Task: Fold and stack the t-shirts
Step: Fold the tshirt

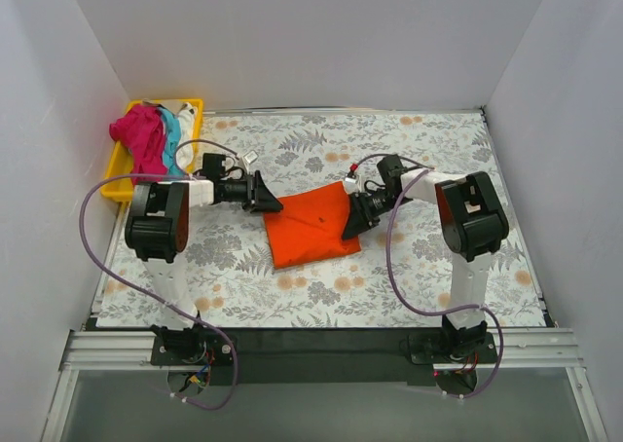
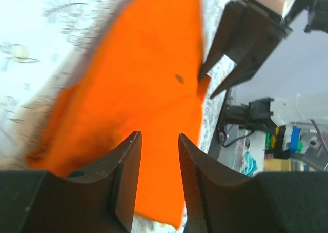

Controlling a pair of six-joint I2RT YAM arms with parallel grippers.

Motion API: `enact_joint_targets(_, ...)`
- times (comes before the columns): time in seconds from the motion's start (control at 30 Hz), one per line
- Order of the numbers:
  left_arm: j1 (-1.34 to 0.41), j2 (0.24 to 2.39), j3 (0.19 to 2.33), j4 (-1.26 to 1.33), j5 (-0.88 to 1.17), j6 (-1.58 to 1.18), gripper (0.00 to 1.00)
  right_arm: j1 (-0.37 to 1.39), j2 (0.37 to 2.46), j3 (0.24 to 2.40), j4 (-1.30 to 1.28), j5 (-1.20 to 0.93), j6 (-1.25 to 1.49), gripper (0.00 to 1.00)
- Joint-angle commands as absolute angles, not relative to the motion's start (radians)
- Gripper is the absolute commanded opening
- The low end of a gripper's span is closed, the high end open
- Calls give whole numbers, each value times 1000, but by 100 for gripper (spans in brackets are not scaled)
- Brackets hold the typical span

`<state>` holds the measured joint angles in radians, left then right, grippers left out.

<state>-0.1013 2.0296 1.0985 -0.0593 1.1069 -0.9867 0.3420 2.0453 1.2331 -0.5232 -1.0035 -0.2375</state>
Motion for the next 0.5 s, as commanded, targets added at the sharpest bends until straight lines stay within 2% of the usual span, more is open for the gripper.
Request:
enact_joint_targets(0.0,-100,1849,1074,-109,1250,-927,34,342,1893,1217,-502,-1027,-216,39)
enact_joint_targets(0.17,-124,1681,925,-144,1289,-984,34,387,1760,1129,-482,-1072,-178,41)
enact_joint_targets(0.33,-228,1595,792,-127,1267,-1023,33,405,1819,1100,-456,-1114,-153,41)
enact_joint_targets(0.47,-281,1661,735,-109,1238,-1042,31,407,1890,1083,-459,-1100,-164,41)
